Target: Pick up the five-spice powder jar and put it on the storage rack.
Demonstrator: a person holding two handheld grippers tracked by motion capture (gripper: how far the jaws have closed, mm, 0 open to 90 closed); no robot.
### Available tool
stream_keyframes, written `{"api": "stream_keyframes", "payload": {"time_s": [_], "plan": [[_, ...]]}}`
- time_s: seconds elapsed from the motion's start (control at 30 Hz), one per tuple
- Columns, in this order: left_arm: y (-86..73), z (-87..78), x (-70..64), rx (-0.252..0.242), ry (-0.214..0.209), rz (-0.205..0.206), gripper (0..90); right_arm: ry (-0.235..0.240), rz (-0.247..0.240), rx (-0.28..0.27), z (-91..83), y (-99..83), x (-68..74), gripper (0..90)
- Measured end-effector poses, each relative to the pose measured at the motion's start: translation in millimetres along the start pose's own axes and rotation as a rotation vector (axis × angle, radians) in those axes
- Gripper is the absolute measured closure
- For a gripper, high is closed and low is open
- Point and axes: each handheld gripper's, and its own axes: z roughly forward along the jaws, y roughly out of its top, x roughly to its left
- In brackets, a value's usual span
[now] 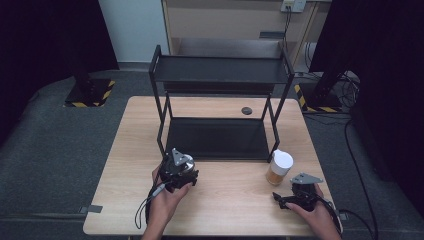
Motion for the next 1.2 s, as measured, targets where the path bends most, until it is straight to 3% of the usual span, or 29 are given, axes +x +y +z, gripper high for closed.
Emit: {"api": "stream_keyframes", "payload": {"time_s": [0.23, 0.73, 1.2], "plan": [[9.8, 2.8, 6.3, -0.016, -0.003, -0.021, 30.1, 0.000, 0.000, 0.000, 0.0, 0.0, -0.1, 1.4], [42.6, 20.3, 13.7, -0.010, -0.001, 0.005, 30.2, 0.000, 0.000, 0.000, 0.0, -0.1, -0.2, 1.4], [61.9, 42.6, 19.5, 0.009, 0.006, 0.022, 30.1, 0.000, 0.000, -0.001, 0.0, -0.1, -0.2, 1.4]]}}
